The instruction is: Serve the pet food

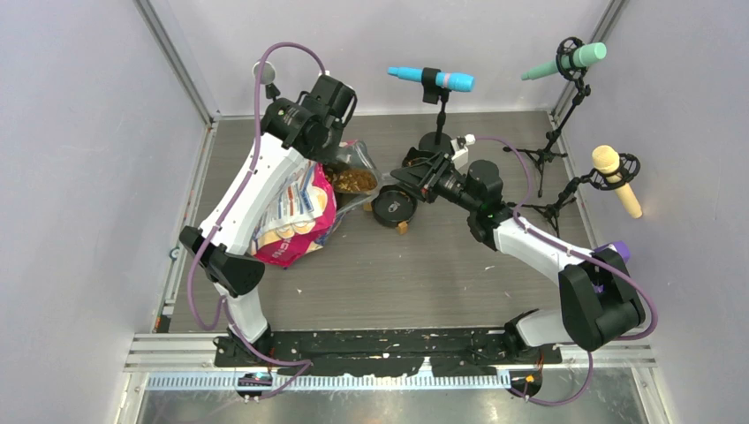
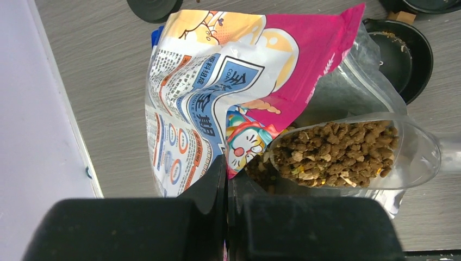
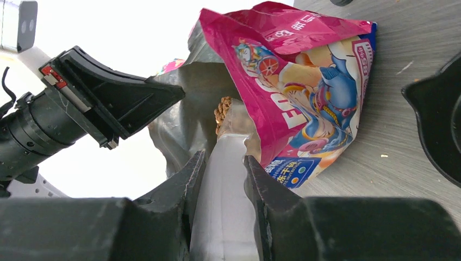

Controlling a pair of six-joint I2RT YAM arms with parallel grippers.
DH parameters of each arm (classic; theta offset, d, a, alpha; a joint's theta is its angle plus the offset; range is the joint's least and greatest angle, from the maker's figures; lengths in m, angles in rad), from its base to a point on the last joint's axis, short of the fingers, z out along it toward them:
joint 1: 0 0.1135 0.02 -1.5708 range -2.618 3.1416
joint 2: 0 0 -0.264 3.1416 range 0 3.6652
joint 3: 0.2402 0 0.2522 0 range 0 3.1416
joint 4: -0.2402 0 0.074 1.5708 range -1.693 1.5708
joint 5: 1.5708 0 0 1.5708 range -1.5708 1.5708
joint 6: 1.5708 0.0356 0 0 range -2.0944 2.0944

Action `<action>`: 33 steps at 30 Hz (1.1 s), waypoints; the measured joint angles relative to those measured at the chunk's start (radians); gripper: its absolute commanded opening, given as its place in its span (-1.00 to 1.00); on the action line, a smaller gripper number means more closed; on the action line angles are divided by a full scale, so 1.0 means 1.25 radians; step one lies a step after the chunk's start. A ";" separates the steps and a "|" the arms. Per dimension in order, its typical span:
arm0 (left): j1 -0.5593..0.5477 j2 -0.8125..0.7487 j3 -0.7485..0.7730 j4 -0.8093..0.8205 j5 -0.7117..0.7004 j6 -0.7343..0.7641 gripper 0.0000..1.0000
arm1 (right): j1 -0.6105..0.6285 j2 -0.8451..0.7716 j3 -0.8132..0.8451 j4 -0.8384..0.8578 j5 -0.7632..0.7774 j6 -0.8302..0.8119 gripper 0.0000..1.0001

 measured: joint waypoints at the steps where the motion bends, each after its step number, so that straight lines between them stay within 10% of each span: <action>1: 0.001 0.000 0.000 0.000 0.000 0.001 -1.00 | -0.006 -0.003 -0.008 0.003 -0.004 0.008 -0.90; 13: 0.005 -0.002 0.000 0.002 0.020 0.004 -1.00 | -0.038 -0.016 -0.015 -0.003 -0.044 0.005 -0.89; 33: 0.012 -0.020 -0.026 0.021 0.052 0.022 -1.00 | 0.085 -0.036 0.277 -0.473 0.112 -0.427 -0.90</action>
